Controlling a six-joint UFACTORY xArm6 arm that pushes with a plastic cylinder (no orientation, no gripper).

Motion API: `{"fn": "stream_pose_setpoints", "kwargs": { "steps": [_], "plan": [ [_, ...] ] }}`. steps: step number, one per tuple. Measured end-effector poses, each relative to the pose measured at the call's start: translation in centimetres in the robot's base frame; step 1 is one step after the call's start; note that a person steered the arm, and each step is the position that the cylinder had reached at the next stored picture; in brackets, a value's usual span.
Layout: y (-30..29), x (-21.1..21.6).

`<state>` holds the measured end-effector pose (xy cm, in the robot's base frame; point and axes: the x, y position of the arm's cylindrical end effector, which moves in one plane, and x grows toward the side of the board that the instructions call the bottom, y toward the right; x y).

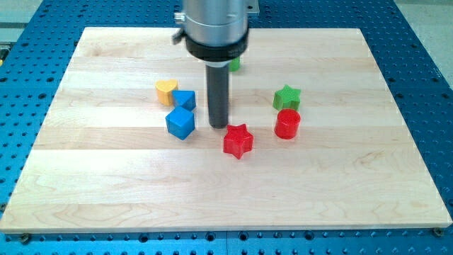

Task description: Push the blue cube into the triangle

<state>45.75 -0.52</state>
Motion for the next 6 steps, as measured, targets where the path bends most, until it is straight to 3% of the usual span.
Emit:
{"fn": "stream_pose_setpoints", "kwargs": {
  "steps": [1, 2, 3, 4, 5, 6],
  "plan": [
    [-4.9, 3.7],
    [-8.4, 3.3],
    [-8.1, 4.6],
    [-11.0, 9.1],
    [-10.4, 4.0],
    [-8.2, 3.1]
  ]
}}
